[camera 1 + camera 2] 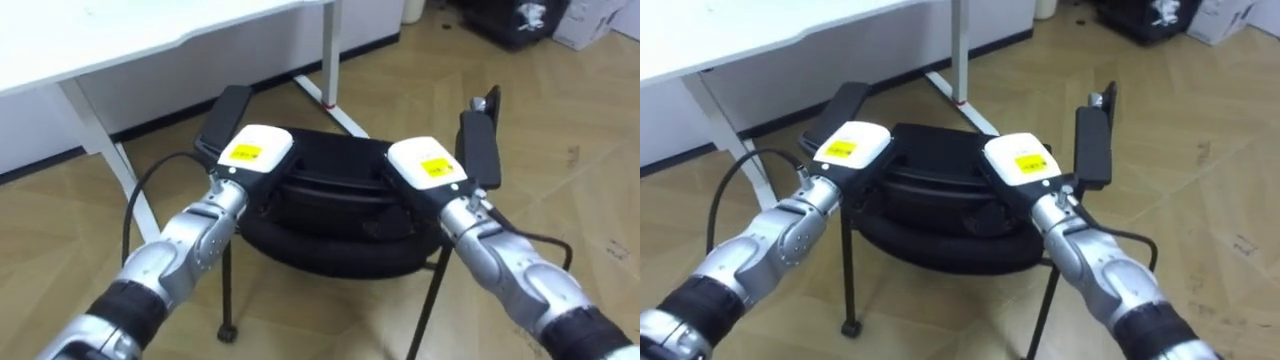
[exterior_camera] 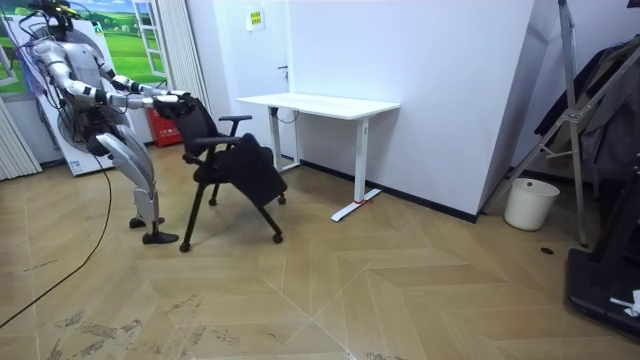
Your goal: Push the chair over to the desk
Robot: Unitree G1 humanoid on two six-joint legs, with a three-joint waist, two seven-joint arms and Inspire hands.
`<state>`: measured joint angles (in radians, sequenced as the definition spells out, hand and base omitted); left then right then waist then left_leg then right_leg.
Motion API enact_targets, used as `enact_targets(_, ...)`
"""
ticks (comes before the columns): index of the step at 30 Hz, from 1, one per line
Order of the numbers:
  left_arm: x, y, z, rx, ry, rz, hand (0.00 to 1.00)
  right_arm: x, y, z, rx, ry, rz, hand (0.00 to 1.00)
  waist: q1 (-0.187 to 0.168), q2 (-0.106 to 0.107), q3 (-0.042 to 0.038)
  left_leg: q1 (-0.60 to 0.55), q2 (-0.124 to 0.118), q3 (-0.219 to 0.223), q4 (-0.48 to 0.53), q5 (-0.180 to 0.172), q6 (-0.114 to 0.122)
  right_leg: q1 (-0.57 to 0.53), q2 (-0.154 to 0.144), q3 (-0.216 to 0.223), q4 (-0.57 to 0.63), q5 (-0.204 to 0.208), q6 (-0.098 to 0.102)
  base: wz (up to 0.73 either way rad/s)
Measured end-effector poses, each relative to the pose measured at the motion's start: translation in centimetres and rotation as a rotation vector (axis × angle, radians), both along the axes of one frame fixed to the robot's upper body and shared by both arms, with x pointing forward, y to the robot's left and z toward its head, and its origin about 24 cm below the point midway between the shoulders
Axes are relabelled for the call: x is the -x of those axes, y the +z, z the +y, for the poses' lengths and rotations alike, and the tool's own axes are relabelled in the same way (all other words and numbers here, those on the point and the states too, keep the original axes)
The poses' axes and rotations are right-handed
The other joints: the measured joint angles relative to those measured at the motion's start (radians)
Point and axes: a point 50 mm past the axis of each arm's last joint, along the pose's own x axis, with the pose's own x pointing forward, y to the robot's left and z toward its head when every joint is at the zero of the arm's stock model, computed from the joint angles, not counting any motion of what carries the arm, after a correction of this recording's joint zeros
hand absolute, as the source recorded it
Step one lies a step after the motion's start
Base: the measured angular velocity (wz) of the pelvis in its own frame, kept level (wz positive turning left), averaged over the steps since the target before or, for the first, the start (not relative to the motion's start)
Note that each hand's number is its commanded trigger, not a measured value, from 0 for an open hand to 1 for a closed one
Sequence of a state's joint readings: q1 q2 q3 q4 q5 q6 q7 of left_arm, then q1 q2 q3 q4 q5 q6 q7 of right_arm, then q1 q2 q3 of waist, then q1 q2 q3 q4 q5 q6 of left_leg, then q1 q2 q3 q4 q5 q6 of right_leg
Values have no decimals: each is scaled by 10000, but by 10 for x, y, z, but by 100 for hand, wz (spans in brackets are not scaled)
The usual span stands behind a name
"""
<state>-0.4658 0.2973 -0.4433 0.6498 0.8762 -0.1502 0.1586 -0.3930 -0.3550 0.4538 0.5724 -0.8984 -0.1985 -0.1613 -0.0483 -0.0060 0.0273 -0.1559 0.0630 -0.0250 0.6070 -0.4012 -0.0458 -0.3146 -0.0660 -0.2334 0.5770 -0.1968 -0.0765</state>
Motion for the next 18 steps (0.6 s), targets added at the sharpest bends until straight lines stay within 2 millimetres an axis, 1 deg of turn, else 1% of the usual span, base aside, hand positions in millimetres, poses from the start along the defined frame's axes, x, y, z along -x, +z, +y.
enact_targets(1,-1,2,1,8,22,-59,100,-2,2,1,4,19,-47,100,14,-1,4,-10,71,-71,-2,13,-67,6,6,-136,60,-108,-88,30)
enact_targets(2,-5,6,2,-25,57,-186,100,-5,6,2,-11,52,-182,100,38,-82,47,-15,224,30,100,85,-232,4,9,-267,301,-369,-193,43)
enact_targets(3,-7,8,2,-29,74,-243,100,-7,9,3,-22,45,-250,100,58,-147,84,-102,430,425,497,114,-269,39,-28,-416,547,-648,-313,47)
enact_targets(4,-8,8,2,-29,103,-252,100,-8,8,2,-21,-10,-215,100,95,-180,126,-207,691,799,975,184,-248,201,-37,-635,686,-890,-393,41)
enact_targets(5,-8,7,1,-22,120,-217,100,-8,6,2,-25,-38,-166,100,96,-173,128,-256,786,816,1176,239,-223,328,-33,-793,697,-1003,-450,40)
enact_targets(6,-8,4,1,-40,148,-135,100,-7,3,3,-46,-64,-56,100,37,-205,146,-300,891,777,1500,390,-220,627,-42,-1056,697,-1224,-525,42)
enact_targets(7,-7,4,1,-40,147,-118,100,-6,2,3,-50,-69,-31,100,-18,-221,142,-366,941,787,1661,486,-192,748,-64,-1208,686,-1320,-537,60)
enact_targets(8,-8,5,0,-19,115,-172,100,-6,3,2,-60,-76,-72,100,-78,-271,148,-572,1016,795,1995,736,-137,879,-58,-1355,653,-1481,-555,54)
enact_targets(9,-8,5,-1,-20,111,-273,100,-6,3,2,-77,-86,-118,100,-76,-333,126,-772,1054,791,2259,1000,-143,940,-53,-1397,632,-1525,-552,42)
enact_targets(10,-8,5,-1,-12,139,-301,100,-7,4,1,-64,-84,-144,100,-61,-344,126,-834,1066,798,2364,1080,-143,973,-53,-1403,625,-1544,-617,20)
enact_targets(11,-8,4,-2,19,194,-349,100,-8,5,0,-10,-72,-192,100,-35,-344,127,-1009,1023,829,2449,1235,-166,1035,-53,-1418,624,-1590,-737,8)
enact_targets(12,-7,3,-2,67,252,-394,100,-8,6,0,39,-53,-218,100,24,-343,127,-1260,967,858,2435,1250,-132,1127,-63,-1448,607,-1684,-776,5)
enact_targets(13,-7,2,-2,90,276,-406,100,-9,6,0,52,-44,-208,100,38,-336,130,-1405,965,948,2423,1244,-122,1202,-66,-1528,568,-1709,-802,0)
enact_targets(14,-5,0,-2,90,311,-395,100,-8,5,0,77,-43,-134,100,82,-324,135,-1731,954,1176,2270,1246,-119,1448,-53,-1705,361,-1741,-838,7)
enact_targets(15,-2,-4,-3,111,317,-338,100,-6,2,-1,67,-69,-40,100,115,-350,140,-1937,848,1473,1729,1261,-109,1698,-25,-1754,101,-1739,-832,9)
enact_targets(16,-1,-5,-4,127,330,-320,100,-5,1,-1,73,-65,-16,100,125,-360,134,-2006,768,1619,1338,1324,-52,1807,-27,-1764,-10,-1733,-824,9)
enact_targets(17,0,-6,-5,174,331,-310,100,-3,0,-1,129,-41,-24,100,149,-354,131,-2062,596,1944,422,1604,58,1960,-26,-1808,-216,-1718,-801,0)
enact_targets(18,1,-6,-6,200,341,-344,100,-3,1,-2,165,-9,-69,100,214,-347,111,-2165,455,2246,-309,1981,147,2085,-26,-1806,-266,-1724,-783,0)
